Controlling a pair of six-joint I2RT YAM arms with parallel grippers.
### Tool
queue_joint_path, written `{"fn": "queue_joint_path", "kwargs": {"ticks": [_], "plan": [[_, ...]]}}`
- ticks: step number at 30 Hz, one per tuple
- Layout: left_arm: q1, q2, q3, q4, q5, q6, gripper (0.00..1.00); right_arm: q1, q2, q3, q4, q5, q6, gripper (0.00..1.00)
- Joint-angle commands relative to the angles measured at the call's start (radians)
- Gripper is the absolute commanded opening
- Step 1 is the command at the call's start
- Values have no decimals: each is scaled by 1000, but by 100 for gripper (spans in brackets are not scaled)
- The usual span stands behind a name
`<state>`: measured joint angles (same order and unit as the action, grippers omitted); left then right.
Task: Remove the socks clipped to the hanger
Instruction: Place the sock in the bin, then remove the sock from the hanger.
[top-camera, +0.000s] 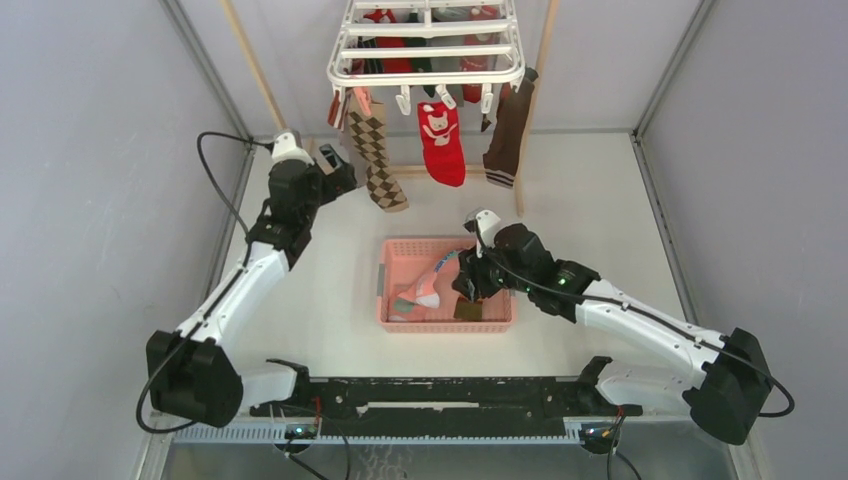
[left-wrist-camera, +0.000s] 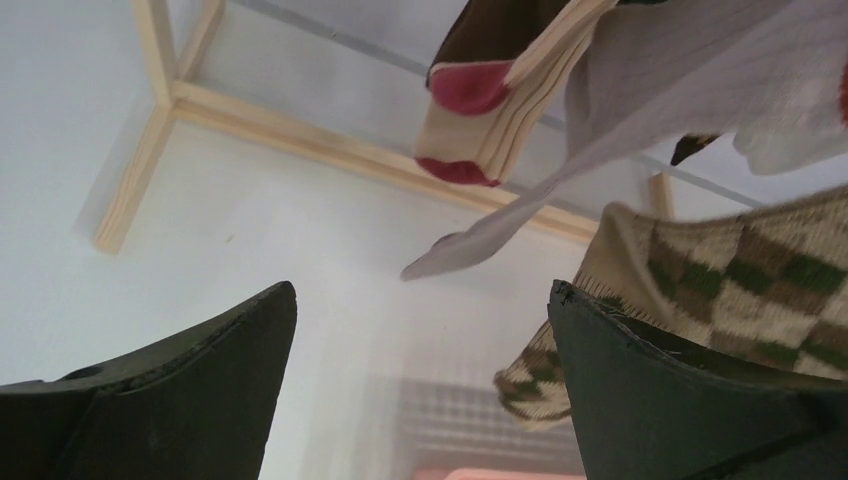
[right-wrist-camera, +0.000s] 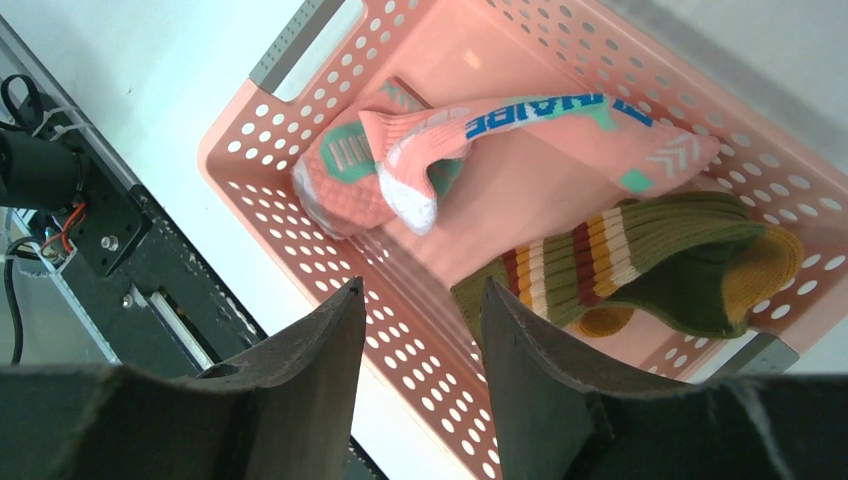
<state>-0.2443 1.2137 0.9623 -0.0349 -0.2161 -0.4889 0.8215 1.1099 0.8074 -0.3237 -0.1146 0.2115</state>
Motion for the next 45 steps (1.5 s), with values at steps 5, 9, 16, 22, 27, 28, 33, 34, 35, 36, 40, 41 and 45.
{"fn": "queue_joint_path", "kwargs": {"ticks": [5,9,16,22,27,28,33,34,35,36,40,41,45], "plan": [[4,126,157,106,76,47,99,12,-56,-23,29,4,8,54],[5,175,190,108,87,54,93,12,-58,-29,32,3,8,55],[7,244,236,121,124,60,72,11,-57,-38,39,0,8,55],[6,279,263,128,162,58,39,11,-55,-48,43,1,5,55],[7,253,246,128,167,55,13,10,-56,-51,44,-1,5,55],[6,244,242,128,166,56,10,10,-55,-53,46,-2,5,55],[7,190,200,128,163,62,0,11,-57,-57,50,-6,9,55],[6,178,190,128,161,62,0,12,-59,-57,50,-6,9,55],[7,166,181,128,159,62,0,12,-60,-57,51,-9,10,55],[7,154,173,126,155,61,0,12,-62,-57,52,-12,10,55],[6,112,154,85,128,59,0,13,-75,-57,52,-18,14,55],[6,100,149,75,126,57,0,14,-78,-57,52,-19,15,55],[7,49,123,42,123,43,0,15,-99,-57,66,-33,22,55]]}}
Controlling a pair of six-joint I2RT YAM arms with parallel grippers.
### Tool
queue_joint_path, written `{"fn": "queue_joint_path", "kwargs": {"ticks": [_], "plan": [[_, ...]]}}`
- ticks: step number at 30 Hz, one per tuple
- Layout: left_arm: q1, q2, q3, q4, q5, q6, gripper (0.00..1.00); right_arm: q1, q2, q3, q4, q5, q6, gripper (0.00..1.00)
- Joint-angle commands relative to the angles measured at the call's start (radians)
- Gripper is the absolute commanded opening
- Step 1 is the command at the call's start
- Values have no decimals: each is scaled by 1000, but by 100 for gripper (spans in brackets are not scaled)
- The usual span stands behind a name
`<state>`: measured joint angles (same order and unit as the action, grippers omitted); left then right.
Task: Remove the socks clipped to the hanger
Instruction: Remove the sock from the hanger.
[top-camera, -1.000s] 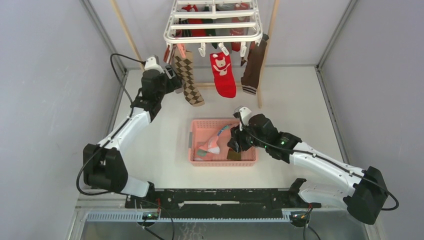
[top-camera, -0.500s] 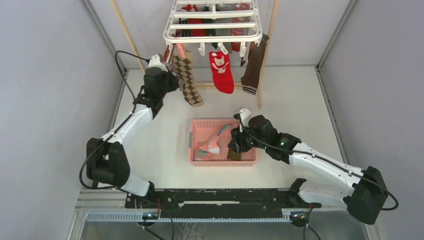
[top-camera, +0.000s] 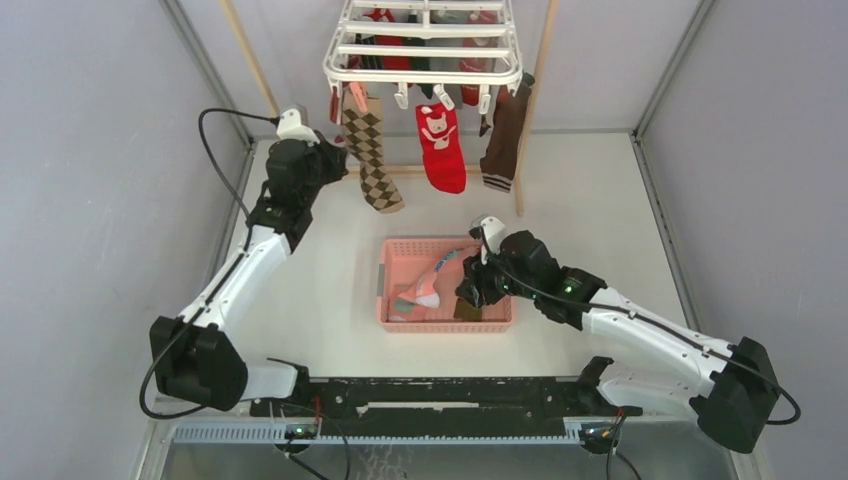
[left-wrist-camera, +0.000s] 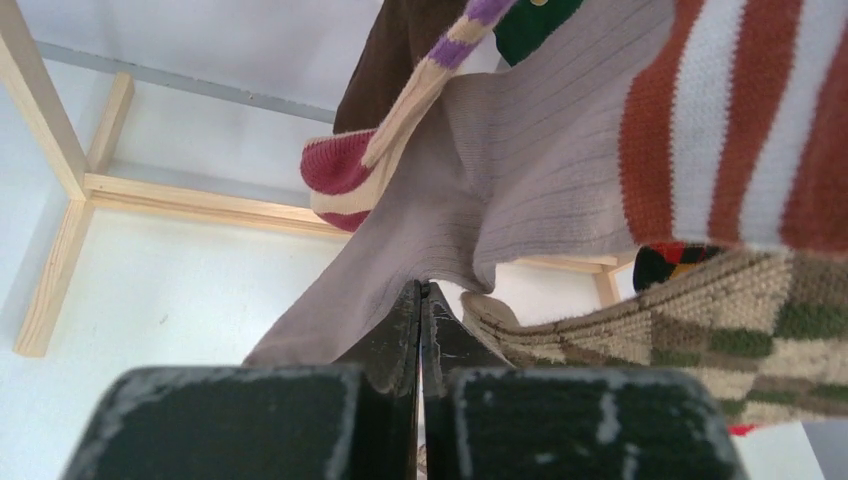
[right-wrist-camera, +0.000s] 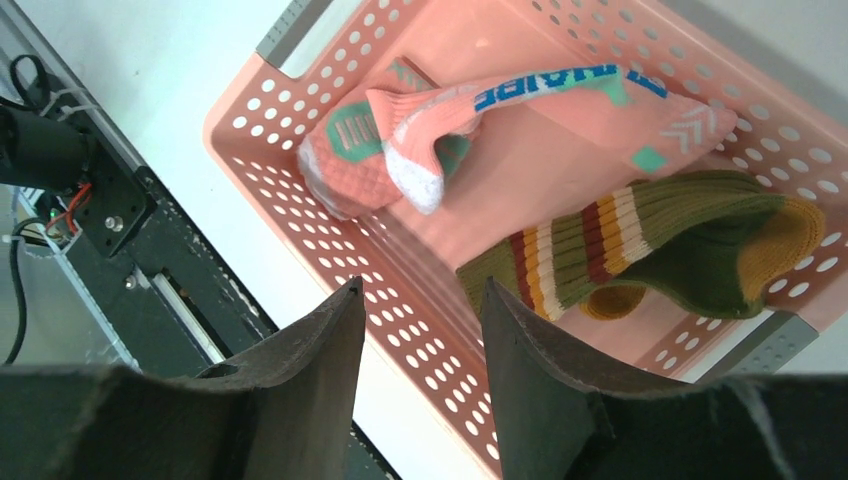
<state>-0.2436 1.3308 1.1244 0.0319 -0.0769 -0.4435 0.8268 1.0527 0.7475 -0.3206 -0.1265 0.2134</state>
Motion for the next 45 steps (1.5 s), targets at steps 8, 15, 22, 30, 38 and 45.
{"fn": "queue_joint_path", "kwargs": {"ticks": [8,15,22,30,38,45], "plan": [[4,-193,-85,-124,-13,-23,0,13,-47,28,95,-56,50,55],[3,-315,-115,-204,7,-44,0,26,0,83,147,-86,80,55],[1,-423,-136,-272,39,-60,1,50,83,169,210,-102,100,57],[-28,-504,-151,-309,69,-83,2,63,161,253,351,-163,105,69],[-89,-538,-169,-334,50,-106,2,72,258,331,491,-203,93,78],[-131,-534,-160,-337,44,-125,4,88,340,404,530,-192,76,78]]}}
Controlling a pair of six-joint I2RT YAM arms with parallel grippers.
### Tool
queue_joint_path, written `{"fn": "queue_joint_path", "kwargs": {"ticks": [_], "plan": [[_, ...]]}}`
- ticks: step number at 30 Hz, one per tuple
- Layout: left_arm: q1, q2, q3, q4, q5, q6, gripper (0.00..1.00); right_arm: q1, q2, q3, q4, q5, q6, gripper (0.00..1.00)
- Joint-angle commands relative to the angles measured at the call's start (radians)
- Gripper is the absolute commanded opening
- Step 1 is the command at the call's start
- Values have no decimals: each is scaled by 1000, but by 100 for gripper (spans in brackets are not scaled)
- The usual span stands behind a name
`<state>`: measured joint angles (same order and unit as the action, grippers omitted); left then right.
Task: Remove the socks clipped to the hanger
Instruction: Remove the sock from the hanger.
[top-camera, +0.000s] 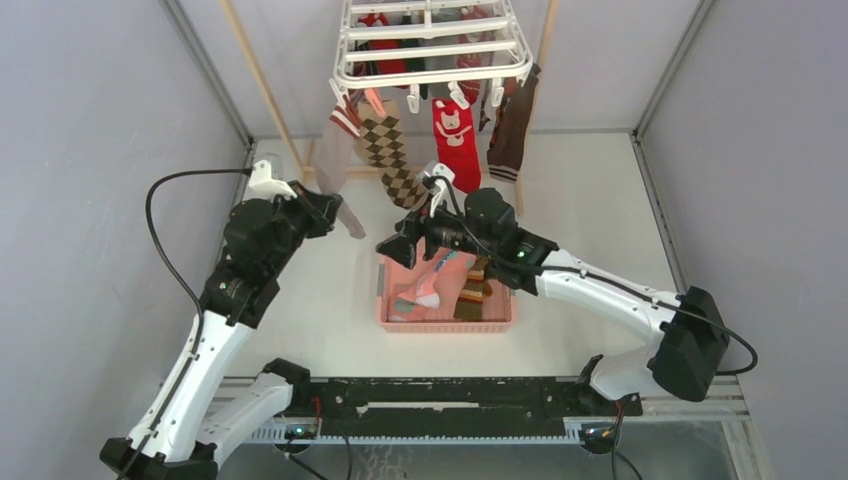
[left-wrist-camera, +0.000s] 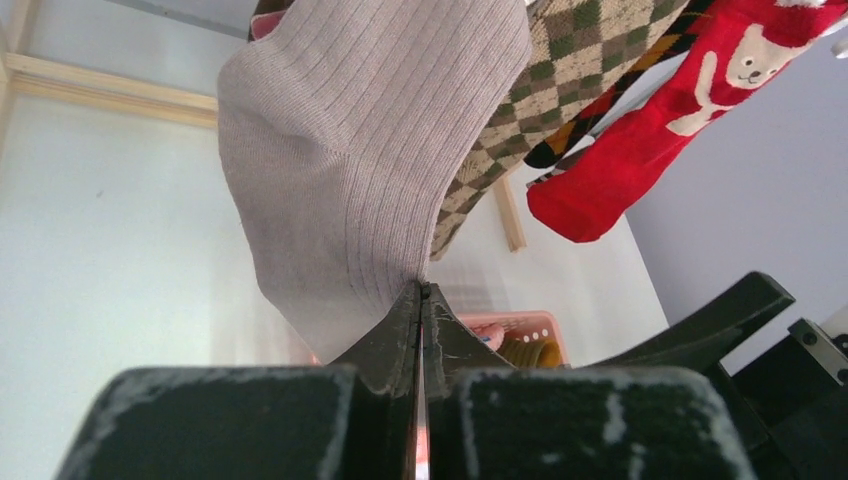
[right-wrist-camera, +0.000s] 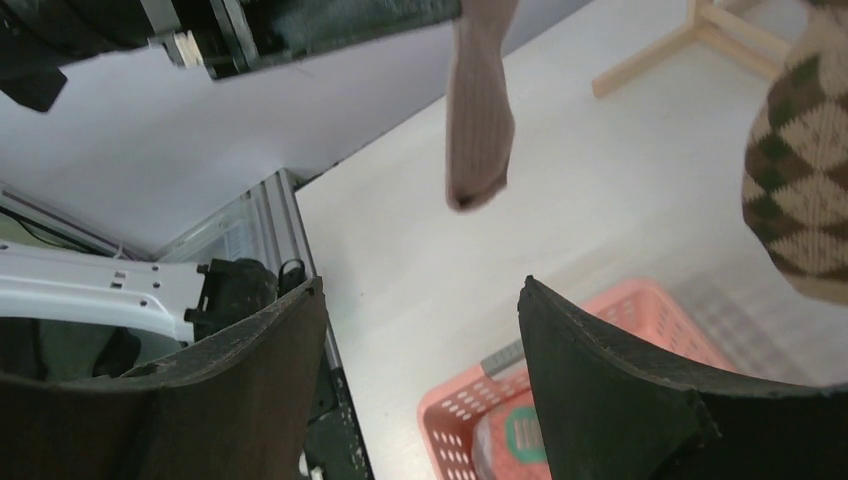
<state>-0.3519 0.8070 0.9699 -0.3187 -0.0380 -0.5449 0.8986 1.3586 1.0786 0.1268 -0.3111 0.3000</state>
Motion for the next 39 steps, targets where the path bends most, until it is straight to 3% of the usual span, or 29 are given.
{"fn": "queue_joint_path", "kwargs": {"ticks": [1,13,23,26,30,35,39], "plan": [[-28,-11,-4,13,4,-27,4,19,49,89,79,-5,-13,78],[-95,-14,12,13,-6,-53,5,59,217,253,-3,75,-59,78],[-139,-32,14,17,1,-71,6,54,273,297,-40,115,-51,66],[-149,-39,15,17,9,-77,6,45,264,287,-38,112,-43,54],[-158,-50,15,11,0,-78,7,36,233,254,-18,98,-35,24],[-158,-40,35,-5,-25,-49,22,35,178,218,-21,90,-39,14],[-159,-22,71,-25,-47,-22,46,31,124,175,-30,84,-42,12]]}}
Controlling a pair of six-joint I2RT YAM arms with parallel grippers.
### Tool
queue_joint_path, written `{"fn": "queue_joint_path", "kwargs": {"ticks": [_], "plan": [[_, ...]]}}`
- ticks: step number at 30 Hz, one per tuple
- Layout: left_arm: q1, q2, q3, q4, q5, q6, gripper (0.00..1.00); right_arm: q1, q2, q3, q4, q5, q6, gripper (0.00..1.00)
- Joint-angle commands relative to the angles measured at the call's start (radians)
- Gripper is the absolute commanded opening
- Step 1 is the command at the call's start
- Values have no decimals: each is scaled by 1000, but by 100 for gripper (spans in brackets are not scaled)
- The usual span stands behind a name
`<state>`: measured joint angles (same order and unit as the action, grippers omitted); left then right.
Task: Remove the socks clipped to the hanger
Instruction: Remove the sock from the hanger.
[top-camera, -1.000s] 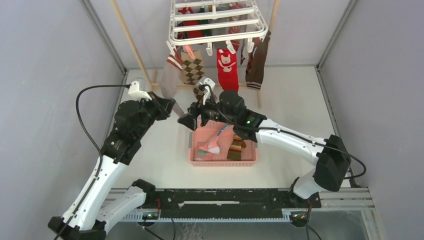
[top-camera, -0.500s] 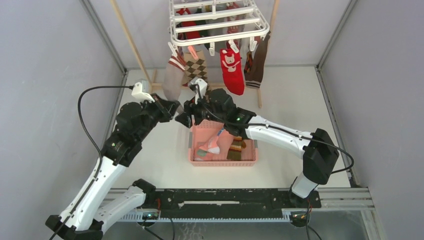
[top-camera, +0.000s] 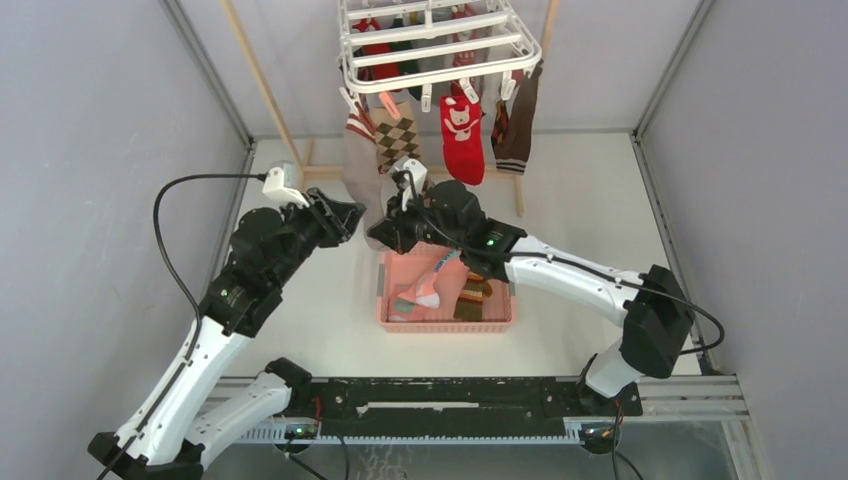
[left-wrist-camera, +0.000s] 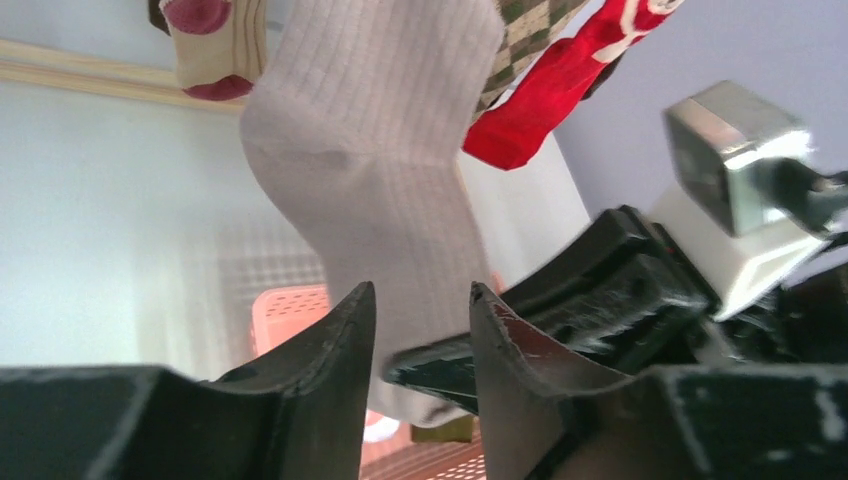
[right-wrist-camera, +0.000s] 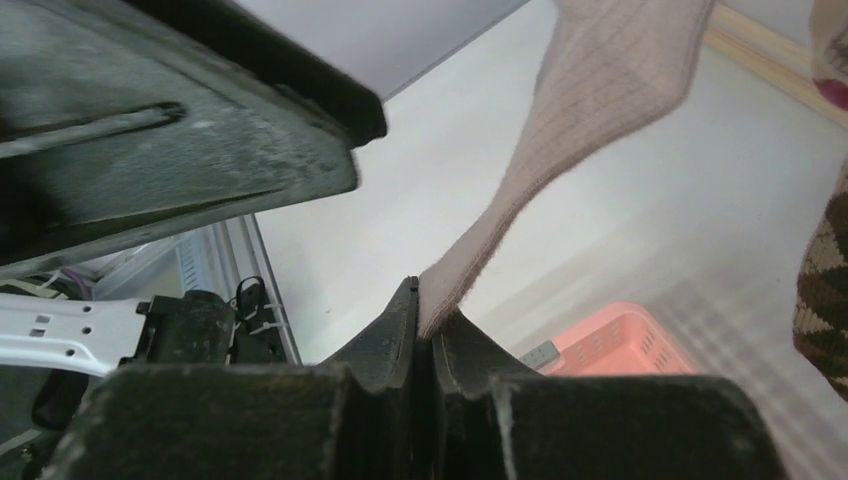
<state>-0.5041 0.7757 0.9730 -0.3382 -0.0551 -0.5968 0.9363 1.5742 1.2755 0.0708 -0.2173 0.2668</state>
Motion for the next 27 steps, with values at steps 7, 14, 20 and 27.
{"fn": "queue_joint_path", "kwargs": {"ticks": [7,14,20,27], "plan": [[-5,69,203,-25,-46,71,64,-17,-173,-76,-8,-21,-18,13],[-1,147,336,-67,-23,87,70,-15,-222,-97,-2,-43,-3,13],[2,45,198,-25,-36,52,72,-14,-260,-98,11,-100,22,12],[3,-42,66,-7,-49,37,74,-2,-323,-138,32,-128,46,13]]}}
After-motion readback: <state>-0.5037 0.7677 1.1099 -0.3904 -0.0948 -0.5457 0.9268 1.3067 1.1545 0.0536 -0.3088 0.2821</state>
